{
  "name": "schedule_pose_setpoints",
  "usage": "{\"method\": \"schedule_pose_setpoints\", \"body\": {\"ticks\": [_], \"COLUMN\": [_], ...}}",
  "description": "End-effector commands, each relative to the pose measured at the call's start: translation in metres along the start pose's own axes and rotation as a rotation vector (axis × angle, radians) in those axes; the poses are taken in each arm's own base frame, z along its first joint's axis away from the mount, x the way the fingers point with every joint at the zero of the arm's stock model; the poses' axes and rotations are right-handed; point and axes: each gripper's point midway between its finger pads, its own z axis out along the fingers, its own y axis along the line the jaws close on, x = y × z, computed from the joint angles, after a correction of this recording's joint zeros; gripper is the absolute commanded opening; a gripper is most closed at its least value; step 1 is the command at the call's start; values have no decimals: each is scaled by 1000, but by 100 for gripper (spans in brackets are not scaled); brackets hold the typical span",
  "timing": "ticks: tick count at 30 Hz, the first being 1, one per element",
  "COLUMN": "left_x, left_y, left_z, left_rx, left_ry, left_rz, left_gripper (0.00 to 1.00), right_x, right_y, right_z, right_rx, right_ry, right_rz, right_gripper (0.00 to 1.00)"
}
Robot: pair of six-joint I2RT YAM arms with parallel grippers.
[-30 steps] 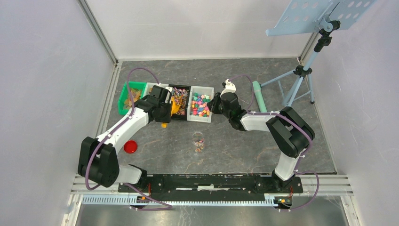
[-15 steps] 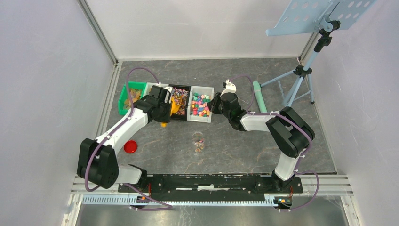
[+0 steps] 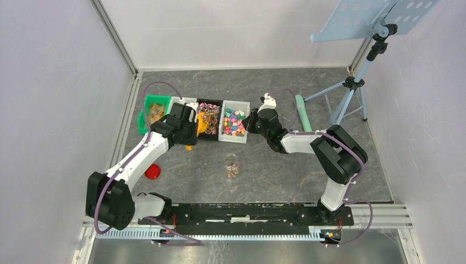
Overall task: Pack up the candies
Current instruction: Scoop the fake candies from the storage box.
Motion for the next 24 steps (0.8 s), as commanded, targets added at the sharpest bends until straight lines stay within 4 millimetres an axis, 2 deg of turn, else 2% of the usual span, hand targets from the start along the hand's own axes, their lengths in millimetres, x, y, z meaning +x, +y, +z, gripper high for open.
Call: {"method": "schedule_pose_setpoints", "body": {"ticks": [1,5,8,19,24], "left_x": [-15,-8,-8,-16,-31], "left_y": [3,-6,-5,-10,-19], "left_z": [-10,-14,-18,-38,-56], "left_rx": [-2,40,38,89,152], "left_ry": [-75,-69,-87,-198,-321], "left_rz": [-24,-53,-45,-9,11], "left_gripper": [2,2,2,2,2], "right_x": [-9,-7,-7,-11,-23], "right_y": [2,3,2,8,22], "right_z": [-1,-1,-2,-2,-3], "right_rx": [-14,-23,-21,-47,-86], "right_ry": [-47,-47,-48,-54,-67], "right_rz": [2,-1,-4,-10,-33], "right_gripper": [0,0,0,0,15]}}
